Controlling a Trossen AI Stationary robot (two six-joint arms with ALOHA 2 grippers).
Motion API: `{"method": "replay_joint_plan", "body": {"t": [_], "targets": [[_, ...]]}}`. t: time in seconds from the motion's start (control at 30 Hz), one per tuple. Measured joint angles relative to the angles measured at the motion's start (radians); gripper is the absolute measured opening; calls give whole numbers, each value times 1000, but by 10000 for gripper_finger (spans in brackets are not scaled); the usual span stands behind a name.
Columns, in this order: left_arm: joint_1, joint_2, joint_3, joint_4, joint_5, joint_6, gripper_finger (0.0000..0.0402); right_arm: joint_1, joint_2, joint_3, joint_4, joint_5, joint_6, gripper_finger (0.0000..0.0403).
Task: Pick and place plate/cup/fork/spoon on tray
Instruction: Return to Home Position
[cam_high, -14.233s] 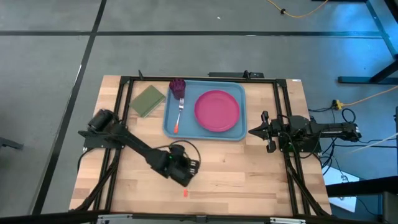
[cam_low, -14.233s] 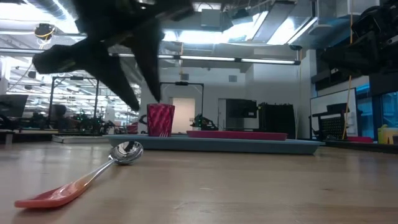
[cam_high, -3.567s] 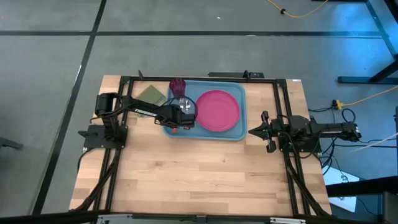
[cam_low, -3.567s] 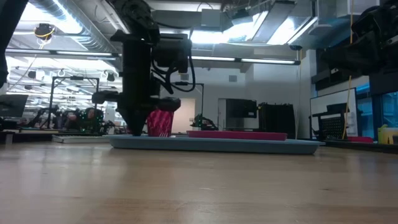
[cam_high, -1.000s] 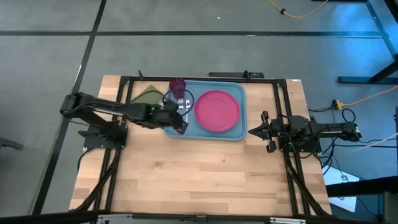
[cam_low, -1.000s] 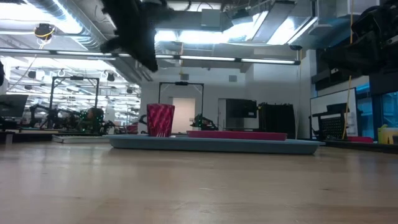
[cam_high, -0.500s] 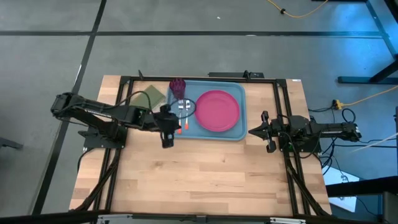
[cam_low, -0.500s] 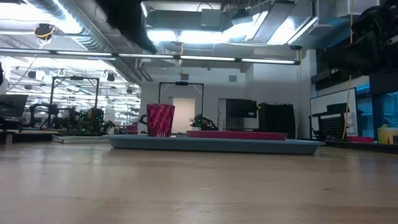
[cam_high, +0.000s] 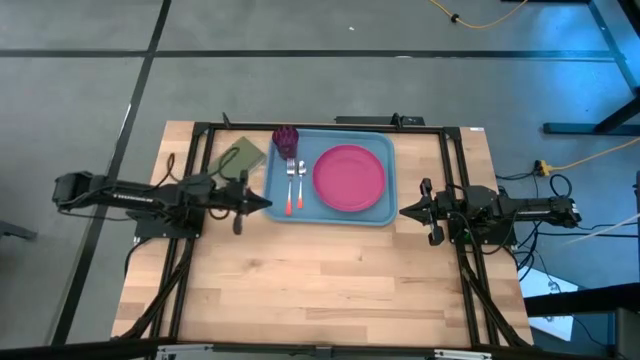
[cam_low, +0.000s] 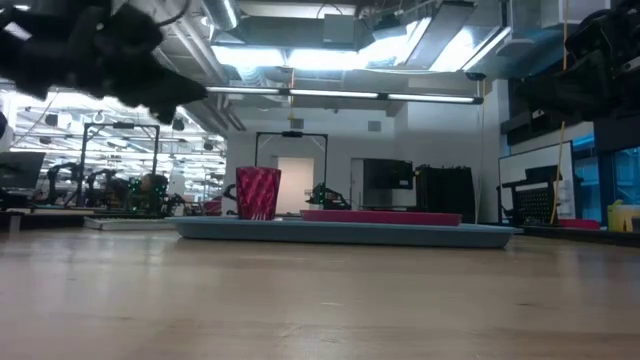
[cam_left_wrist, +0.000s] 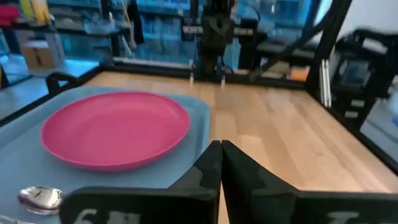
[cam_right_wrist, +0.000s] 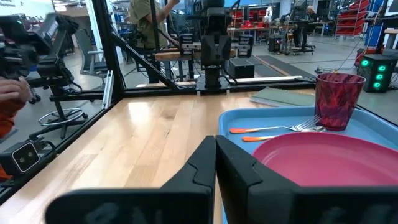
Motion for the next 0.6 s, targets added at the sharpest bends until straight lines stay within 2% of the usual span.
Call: {"method": "replay_joint_plan", "body": {"t": [0.13,0.2,0.6], "targets": [[-1,-108,-104,65,-30,-23,0,0,0,0,0,0,0,17],[-1,-166,-110,6,-62,-30,0,0,0,0,0,0,0,17],[-1,-516,-108,-400,-95,-22,0,0,0,0,0,0,0,17]]}}
